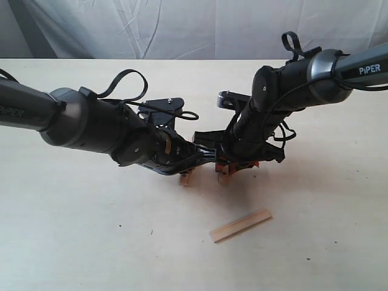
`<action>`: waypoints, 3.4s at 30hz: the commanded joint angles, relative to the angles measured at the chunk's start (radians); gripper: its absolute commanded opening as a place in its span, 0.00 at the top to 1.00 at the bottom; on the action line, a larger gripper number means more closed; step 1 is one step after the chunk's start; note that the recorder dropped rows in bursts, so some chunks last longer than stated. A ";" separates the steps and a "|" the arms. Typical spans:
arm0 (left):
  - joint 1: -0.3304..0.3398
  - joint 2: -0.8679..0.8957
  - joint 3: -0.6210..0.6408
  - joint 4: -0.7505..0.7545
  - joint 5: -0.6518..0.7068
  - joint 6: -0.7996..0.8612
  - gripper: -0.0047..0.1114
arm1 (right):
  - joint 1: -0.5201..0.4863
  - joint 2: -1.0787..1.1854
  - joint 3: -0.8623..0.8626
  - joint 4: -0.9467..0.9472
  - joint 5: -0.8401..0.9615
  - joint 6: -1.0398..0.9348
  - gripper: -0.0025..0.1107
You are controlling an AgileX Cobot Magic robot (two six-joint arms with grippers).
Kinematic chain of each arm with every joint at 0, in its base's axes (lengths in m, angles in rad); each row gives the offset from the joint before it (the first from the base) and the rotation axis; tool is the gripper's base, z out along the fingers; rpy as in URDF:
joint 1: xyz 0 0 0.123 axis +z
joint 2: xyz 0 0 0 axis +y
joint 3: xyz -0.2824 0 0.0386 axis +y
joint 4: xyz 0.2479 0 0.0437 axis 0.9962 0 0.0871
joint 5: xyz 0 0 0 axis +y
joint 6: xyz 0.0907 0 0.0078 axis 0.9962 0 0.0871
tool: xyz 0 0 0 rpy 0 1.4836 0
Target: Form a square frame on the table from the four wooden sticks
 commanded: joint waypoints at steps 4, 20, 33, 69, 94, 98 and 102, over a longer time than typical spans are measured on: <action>0.002 -0.010 0.005 0.002 -0.013 0.000 0.96 | 0.001 -0.013 0.004 -0.005 0.051 0.032 0.99; 0.002 -0.010 0.005 0.002 -0.022 0.000 0.96 | 0.001 -0.013 0.004 0.001 0.071 0.075 0.76; 0.002 -0.010 0.005 0.002 -0.016 0.000 0.96 | -0.002 -0.059 0.004 0.003 0.028 0.081 0.57; 0.130 -0.269 0.111 0.179 0.233 0.001 0.95 | 0.036 -0.143 0.108 -0.225 0.009 0.099 0.99; 0.156 -0.269 0.228 0.132 0.075 -0.001 0.96 | 0.097 -0.070 0.126 -0.178 -0.040 0.111 0.99; 0.156 -0.269 0.228 0.132 0.079 -0.001 0.96 | 0.097 -0.074 0.126 -0.160 -0.037 0.111 0.99; 0.159 -0.276 0.228 0.141 0.115 -0.001 0.96 | 0.096 -0.126 0.126 -0.212 -0.001 0.111 0.99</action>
